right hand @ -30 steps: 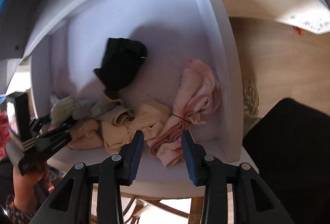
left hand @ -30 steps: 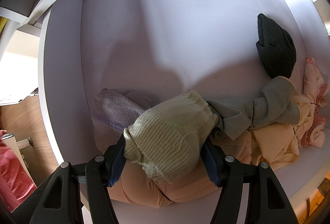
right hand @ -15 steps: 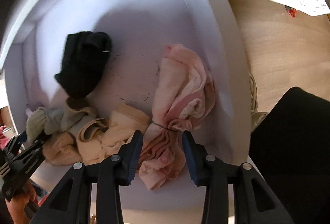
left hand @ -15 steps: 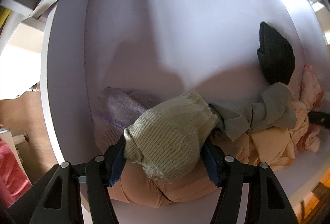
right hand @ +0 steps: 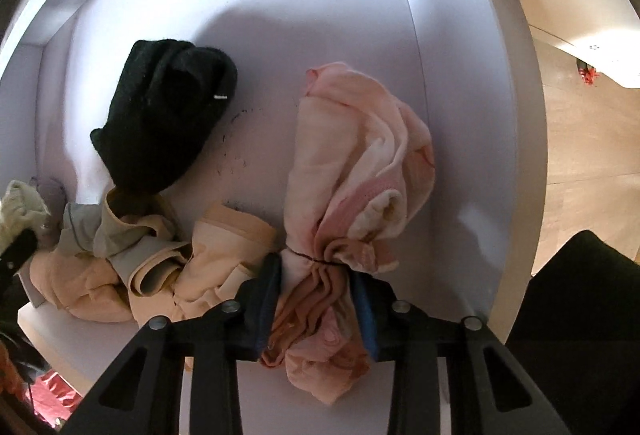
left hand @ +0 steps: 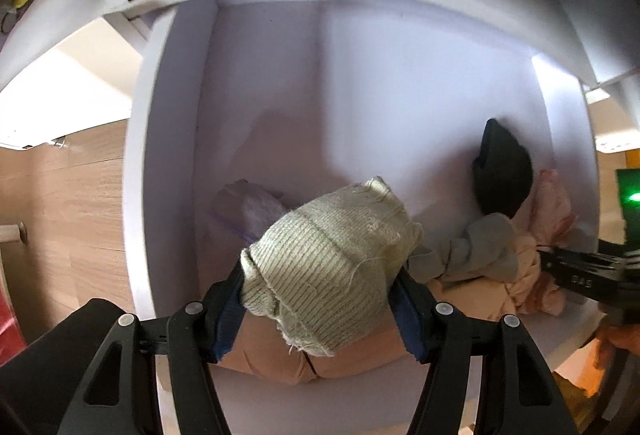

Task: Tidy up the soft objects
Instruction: 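Grasp the pink cloth with the right tool, then carry the knit item to the gold box with the left tool while the right holds the pink cloth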

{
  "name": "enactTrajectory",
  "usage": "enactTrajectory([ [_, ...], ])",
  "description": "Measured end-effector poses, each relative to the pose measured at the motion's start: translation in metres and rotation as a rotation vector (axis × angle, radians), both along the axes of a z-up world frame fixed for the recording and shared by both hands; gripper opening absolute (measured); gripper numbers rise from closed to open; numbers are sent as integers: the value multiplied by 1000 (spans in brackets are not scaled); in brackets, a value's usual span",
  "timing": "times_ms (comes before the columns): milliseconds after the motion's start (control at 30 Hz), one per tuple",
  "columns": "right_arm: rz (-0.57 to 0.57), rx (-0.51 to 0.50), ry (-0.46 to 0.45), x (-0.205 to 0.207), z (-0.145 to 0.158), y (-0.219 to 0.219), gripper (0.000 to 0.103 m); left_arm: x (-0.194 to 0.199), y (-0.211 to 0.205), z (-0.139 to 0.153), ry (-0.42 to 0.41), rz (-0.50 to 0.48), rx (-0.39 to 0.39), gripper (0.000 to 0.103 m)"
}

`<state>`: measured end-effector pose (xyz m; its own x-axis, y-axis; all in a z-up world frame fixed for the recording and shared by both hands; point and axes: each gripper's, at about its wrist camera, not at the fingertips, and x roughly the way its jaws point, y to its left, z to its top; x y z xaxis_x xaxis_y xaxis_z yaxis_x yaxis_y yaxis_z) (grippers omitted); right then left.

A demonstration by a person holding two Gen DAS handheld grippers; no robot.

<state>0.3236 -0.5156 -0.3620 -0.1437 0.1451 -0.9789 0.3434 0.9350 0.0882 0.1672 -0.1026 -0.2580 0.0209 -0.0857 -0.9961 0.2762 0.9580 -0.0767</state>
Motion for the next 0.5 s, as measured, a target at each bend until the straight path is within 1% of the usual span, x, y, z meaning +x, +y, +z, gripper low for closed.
enactTrajectory([
  [133,6,-7,4,4,-7,2,34,-4,1,15,-19,-2,-17,65],
  [200,7,-9,4,7,-9,2,34,-5,0,28,-49,-32,-19,65],
  [333,3,-10,2,3,-7,7,34,-15,-10,64,-92,-90,-82,65],
  [400,6,-11,2,3,-5,7,34,-23,-13,78,-113,-132,-108,65],
  [433,6,-12,3,3,-5,6,34,-28,-18,90,-130,-166,-125,65],
  [500,8,-12,3,2,-7,7,34,-33,-20,106,-157,-207,-135,65],
])
